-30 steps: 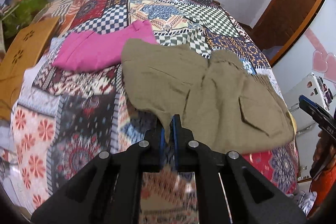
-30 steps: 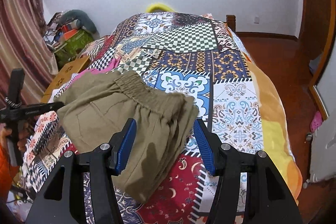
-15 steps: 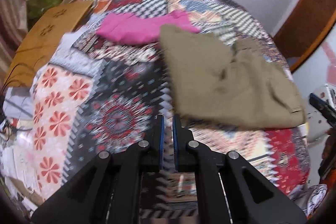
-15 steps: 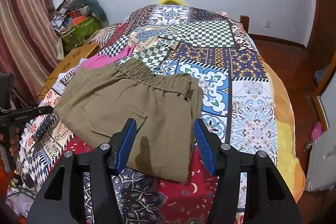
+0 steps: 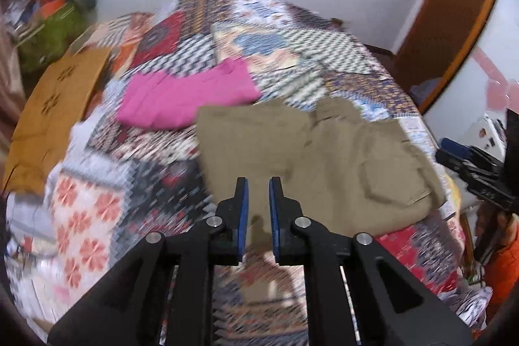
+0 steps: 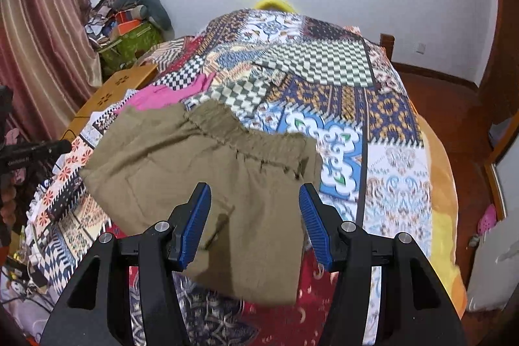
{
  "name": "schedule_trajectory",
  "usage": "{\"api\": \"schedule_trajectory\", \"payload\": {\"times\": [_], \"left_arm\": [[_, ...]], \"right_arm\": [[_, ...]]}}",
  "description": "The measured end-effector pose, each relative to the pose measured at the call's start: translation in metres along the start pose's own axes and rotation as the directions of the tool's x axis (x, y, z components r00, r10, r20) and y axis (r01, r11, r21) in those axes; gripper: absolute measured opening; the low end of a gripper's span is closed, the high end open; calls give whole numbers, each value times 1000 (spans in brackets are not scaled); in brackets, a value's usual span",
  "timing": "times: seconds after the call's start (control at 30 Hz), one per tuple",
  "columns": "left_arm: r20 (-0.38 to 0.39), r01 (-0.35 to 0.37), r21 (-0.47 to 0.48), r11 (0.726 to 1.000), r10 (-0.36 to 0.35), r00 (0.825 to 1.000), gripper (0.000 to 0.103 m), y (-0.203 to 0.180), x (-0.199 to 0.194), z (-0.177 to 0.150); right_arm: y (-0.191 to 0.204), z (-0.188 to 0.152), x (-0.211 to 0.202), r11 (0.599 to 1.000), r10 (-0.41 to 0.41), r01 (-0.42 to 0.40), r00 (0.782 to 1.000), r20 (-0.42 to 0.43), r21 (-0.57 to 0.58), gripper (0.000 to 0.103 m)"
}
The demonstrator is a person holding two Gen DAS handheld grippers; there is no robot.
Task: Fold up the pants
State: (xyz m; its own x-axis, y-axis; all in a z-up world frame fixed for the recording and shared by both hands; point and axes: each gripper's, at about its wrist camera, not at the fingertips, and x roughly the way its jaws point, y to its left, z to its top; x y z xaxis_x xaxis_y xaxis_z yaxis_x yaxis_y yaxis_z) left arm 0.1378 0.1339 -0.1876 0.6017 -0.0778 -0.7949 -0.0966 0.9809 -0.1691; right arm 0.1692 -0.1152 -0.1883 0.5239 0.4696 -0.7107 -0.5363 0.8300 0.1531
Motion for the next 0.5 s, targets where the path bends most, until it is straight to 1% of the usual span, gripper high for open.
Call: {"api": "schedule_trajectory", "payload": {"times": [0.13, 0.27, 0.4, 0.5], "left_arm": [[-19, 59, 65, 996, -58, 998, 14, -35, 20, 16], [-53, 109, 135, 985, -102, 993, 14, -69, 42, 24], [-110, 147, 163, 976, -130, 985, 14, -91, 72, 26], [-153, 146, 168, 975, -120, 981, 15, -94, 95, 21]], "right_arm": [[0, 11, 7, 1000, 20, -19, 999, 28, -12, 53], [1, 18, 18, 998, 55, -55, 998, 22, -21, 53], [4, 17, 34, 996, 84, -84, 996, -18, -42, 53], [3, 8, 51, 994, 94, -98, 992, -80, -45, 53]]}}
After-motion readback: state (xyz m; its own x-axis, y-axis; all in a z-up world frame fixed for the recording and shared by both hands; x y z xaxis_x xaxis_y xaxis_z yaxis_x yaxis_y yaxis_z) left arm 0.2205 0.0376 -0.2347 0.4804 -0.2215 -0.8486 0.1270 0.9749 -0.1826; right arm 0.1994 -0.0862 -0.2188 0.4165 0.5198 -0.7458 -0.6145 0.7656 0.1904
